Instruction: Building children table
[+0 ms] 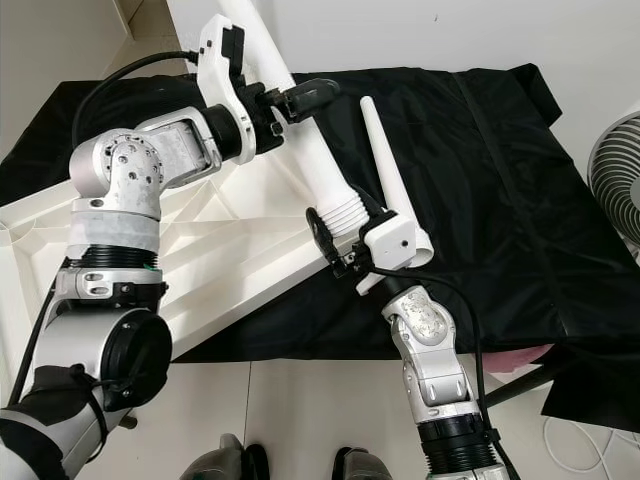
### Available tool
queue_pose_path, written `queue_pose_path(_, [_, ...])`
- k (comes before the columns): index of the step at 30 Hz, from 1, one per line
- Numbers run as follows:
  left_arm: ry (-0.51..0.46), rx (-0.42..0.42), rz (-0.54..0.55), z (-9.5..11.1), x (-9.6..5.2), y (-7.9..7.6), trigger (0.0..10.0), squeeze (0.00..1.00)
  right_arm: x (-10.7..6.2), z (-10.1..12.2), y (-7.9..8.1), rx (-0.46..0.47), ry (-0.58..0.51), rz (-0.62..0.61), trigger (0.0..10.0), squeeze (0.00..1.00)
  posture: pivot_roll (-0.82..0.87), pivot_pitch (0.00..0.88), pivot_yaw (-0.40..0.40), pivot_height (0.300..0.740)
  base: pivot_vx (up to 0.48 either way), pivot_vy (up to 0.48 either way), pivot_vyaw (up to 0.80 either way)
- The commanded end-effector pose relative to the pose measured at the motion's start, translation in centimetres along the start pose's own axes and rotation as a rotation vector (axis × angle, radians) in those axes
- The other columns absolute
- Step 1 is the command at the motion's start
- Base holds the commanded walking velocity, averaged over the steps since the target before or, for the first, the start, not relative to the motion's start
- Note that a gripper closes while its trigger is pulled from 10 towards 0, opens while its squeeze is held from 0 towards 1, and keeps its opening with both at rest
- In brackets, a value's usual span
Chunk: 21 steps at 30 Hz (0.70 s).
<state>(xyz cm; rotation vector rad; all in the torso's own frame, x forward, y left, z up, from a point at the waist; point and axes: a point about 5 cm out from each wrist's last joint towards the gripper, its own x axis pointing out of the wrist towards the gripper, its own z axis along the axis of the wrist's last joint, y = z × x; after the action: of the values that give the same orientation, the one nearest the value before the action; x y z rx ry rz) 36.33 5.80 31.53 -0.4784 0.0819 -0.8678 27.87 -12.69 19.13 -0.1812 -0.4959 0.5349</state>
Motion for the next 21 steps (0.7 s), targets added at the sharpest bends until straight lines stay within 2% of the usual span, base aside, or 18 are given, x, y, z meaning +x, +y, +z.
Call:
queue_pose_path(1, [-0.013,0.013,-0.036,0.71,0.15,-0.74,0.0,0.0,-0.21,-0.04,0.33,-0.01,0.006,0.014,10.0,0.0,-0.13,0.096,0.093,0.74,0.0,0.0,0.0])
queue_pose_path(8, [-0.006,0.008,-0.042,0.58,0.19,-0.72,0.0,0.0,-0.16,-0.25,0.48,-0.005,0.019,0.014,10.0,0.0,-0.13,0.098,0.093,0.74,0.0,0.0,0.0])
queue_pose_path(9, [-0.008,0.007,-0.042,0.56,0.19,-0.7,0.0,0.0,-0.12,-0.29,0.47,0.006,0.02,0.014,10.0,0.24,-0.13,0.095,0.09,0.74,0.0,0.0,0.0])
queue_pose_path(10, [-0.008,0.007,-0.042,0.56,0.19,-0.7,0.0,0.0,-0.12,-0.29,0.47,0.006,0.02,0.014,10.0,0.24,-0.13,0.095,0.09,0.74,0.0,0.0,0.0])
queue_pose_path(11, [-0.011,0.004,-0.04,0.54,0.19,-0.65,0.0,0.0,-0.12,-0.36,0.43,0.027,0.021,0.015,10.0,1.0,-0.13,0.091,0.087,0.74,0.0,0.0,0.0])
queue_pose_path(21, [-0.027,0.018,-0.023,0.46,0.07,-0.41,0.0,0.0,0.18,-0.15,0.41,0.074,0.019,0.007,10.0,1.0,-0.13,0.09,0.079,0.74,0.0,0.0,0.0])
